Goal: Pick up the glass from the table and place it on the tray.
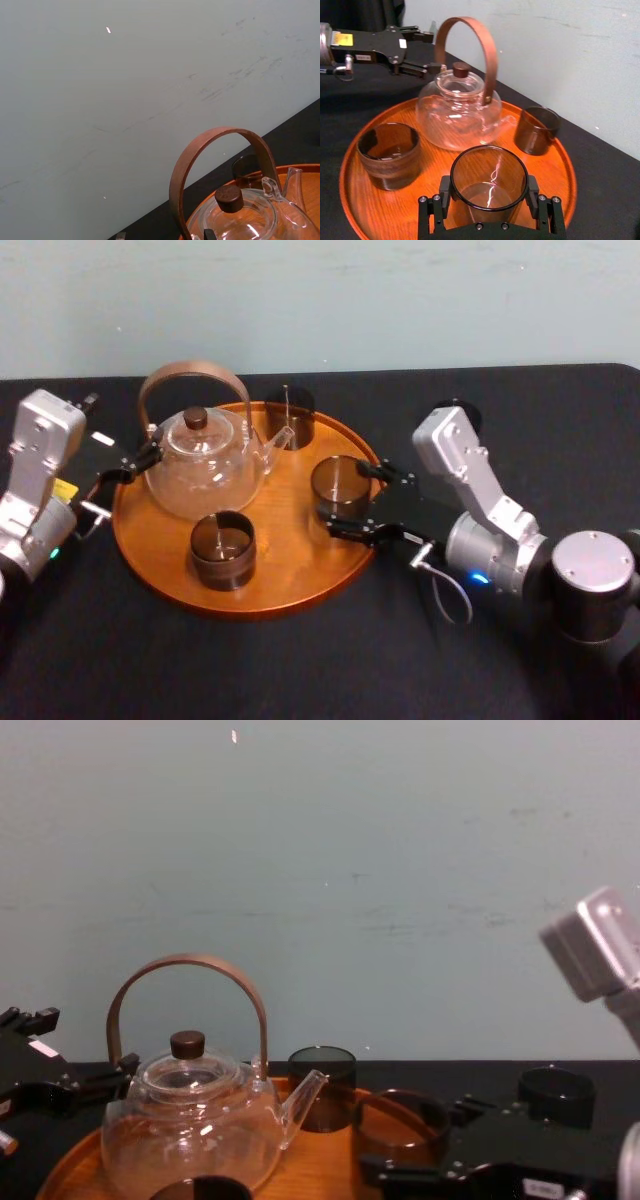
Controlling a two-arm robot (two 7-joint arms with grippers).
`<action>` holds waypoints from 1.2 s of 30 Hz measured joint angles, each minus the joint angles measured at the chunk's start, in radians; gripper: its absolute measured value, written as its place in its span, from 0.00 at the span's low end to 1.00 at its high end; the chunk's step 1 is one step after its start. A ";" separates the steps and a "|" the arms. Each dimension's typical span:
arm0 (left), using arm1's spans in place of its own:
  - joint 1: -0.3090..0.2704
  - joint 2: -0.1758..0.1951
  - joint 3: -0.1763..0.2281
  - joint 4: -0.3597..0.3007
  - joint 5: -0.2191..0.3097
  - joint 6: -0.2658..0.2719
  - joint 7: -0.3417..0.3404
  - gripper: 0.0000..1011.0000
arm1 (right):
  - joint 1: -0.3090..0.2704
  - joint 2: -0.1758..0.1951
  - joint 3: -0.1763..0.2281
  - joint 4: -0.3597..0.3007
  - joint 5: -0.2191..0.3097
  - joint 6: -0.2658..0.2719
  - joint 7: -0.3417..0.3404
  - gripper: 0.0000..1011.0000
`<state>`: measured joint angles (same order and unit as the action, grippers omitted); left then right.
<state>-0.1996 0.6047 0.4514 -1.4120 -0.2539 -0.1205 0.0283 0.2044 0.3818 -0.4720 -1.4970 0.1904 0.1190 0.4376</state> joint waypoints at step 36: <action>0.000 0.000 0.000 0.000 0.000 0.000 0.000 1.00 | 0.040 -0.073 -0.074 0.108 -0.041 -0.024 0.022 0.89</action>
<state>-0.1995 0.6047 0.4514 -1.4120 -0.2539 -0.1205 0.0283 0.2441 0.3086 -0.5459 -1.3888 0.1492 0.0952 0.4600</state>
